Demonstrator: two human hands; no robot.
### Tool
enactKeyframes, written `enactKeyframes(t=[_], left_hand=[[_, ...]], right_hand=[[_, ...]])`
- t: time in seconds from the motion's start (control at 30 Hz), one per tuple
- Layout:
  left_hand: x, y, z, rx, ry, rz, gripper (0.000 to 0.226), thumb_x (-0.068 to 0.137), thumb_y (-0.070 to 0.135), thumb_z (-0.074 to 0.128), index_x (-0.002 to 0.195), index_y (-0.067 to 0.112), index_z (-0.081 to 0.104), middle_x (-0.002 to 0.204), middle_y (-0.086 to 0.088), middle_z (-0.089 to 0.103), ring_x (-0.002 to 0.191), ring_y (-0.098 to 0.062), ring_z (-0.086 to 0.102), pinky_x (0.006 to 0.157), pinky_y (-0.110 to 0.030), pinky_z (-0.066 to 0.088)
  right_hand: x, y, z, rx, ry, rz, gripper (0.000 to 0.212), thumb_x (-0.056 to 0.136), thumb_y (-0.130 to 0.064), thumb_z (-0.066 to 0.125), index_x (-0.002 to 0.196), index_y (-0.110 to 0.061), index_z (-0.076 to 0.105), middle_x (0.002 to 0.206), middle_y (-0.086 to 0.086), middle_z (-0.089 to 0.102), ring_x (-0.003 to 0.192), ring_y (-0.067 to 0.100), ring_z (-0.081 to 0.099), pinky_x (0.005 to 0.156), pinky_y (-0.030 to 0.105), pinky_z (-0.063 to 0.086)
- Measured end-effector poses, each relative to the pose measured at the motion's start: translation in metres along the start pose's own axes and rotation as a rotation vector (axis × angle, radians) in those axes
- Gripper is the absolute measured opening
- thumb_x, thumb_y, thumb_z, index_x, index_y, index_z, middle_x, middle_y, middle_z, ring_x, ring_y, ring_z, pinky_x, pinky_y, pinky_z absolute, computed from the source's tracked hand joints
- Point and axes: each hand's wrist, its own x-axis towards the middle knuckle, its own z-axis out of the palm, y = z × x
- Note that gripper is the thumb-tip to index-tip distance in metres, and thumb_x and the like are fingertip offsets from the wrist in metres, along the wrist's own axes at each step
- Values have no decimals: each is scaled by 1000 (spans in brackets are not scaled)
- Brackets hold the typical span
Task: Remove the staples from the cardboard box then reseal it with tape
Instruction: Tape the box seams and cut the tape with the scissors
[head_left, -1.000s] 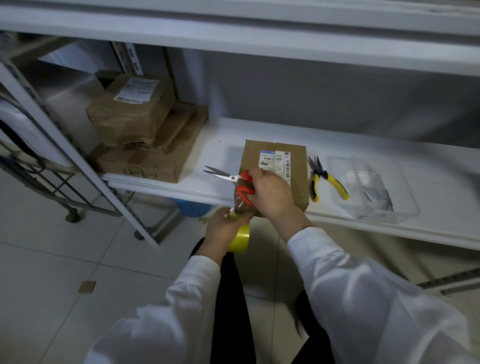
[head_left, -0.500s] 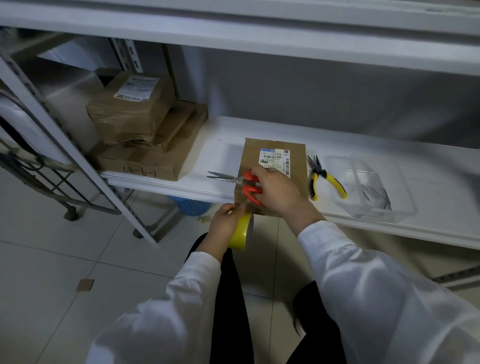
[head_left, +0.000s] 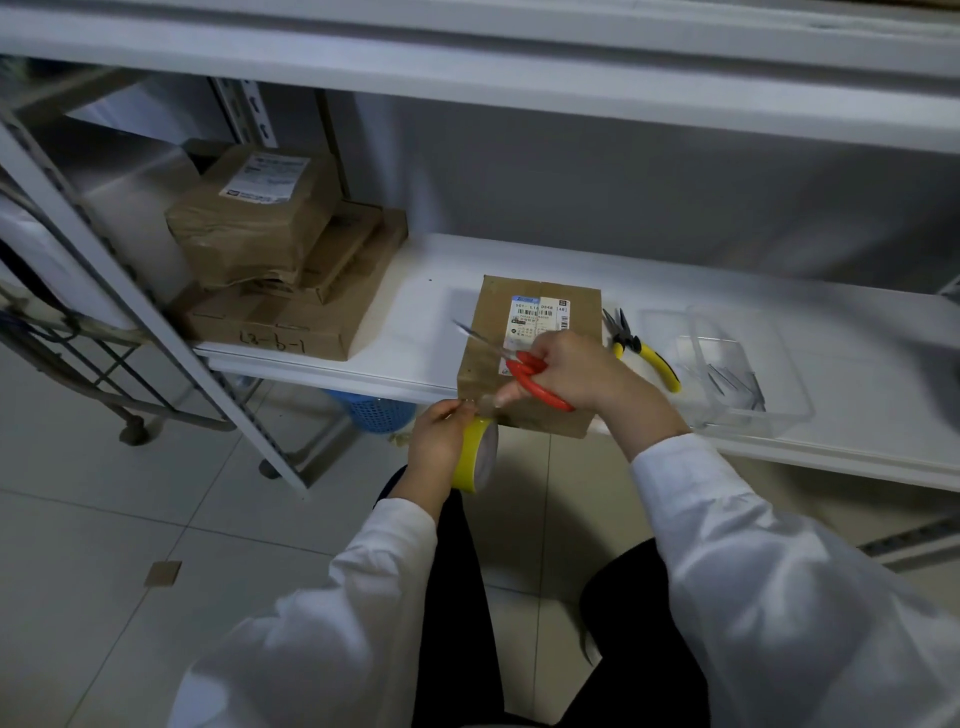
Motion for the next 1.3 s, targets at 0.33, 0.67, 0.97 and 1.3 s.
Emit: enactKeyframes(t=[0.33,0.67,0.97,1.3], left_hand=[[-6,12,-3,164,-67,-38,16,87,33,60,99,21,63,114,-7,64,104,-26,58,93,-34,45],[-7,17,0,168,-64,-76,31,93,26,53,118,9,59,127,-10,59,114,-25,55,99,-30,41],[-11,19,-2,203,-85,-131,31,91,29,55,114,8,61,122,-13,62,116,-31,56,105,-38,41],[0,14,-6,347,-75,-14,7,84,23,63,87,17,63,102,-7,67,99,-24,60,90,-30,45]], right_hand=[[-29,26,-17,73,-513,156,27,86,-46,60,77,-25,45,36,-8,51,32,2,45,40,12,37],[3,13,8,107,-514,291,84,52,-69,75,103,-6,57,64,6,55,52,18,53,55,25,43],[6,-3,14,-24,-401,221,46,71,-55,73,81,-13,56,62,4,63,42,11,53,47,19,44],[13,7,18,-81,-295,160,55,64,-52,79,96,-8,67,61,5,67,52,15,61,70,30,57]])
